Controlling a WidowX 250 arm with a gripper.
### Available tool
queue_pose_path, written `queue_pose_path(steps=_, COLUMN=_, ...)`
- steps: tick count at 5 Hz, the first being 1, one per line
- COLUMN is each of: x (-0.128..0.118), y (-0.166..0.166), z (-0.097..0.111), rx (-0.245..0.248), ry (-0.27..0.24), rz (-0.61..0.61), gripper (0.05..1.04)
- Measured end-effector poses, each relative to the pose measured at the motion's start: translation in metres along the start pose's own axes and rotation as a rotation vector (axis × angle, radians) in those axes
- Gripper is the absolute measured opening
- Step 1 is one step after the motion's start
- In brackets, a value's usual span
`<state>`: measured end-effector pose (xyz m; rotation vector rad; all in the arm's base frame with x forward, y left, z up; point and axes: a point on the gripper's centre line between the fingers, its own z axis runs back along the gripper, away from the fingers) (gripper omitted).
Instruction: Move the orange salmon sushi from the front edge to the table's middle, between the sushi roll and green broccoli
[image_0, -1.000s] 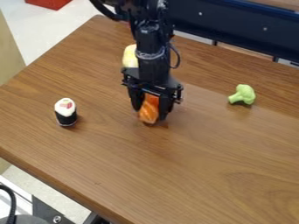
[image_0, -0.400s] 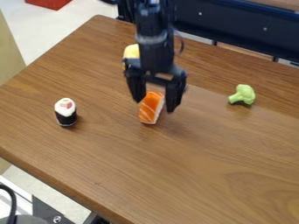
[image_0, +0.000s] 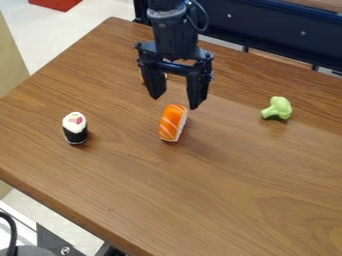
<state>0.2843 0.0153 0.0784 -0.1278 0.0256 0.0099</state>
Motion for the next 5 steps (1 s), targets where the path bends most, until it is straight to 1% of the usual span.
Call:
queue_pose_path(steps=1, x=-0.002, y=-0.001, z=0.002, rx=0.026, ry=0.025, rz=0.0, gripper=1.009)
queue_pose_path(steps=2, x=-0.001, y=-0.003, z=0.014, rx=0.059, ry=-0.019, rz=-0.002, gripper=1.009)
queue_pose_path(steps=3, x=-0.004, y=-0.005, z=0.015, rx=0.064, ry=-0.004, rz=-0.007, gripper=1.009)
queue_pose_path(steps=4, x=-0.003, y=-0.006, z=0.018, rx=0.056, ry=0.004, rz=-0.022, gripper=1.009)
queue_pose_path(steps=5, x=-0.002, y=-0.006, z=0.02, rx=0.046, ry=-0.004, rz=-0.026, gripper=1.009)
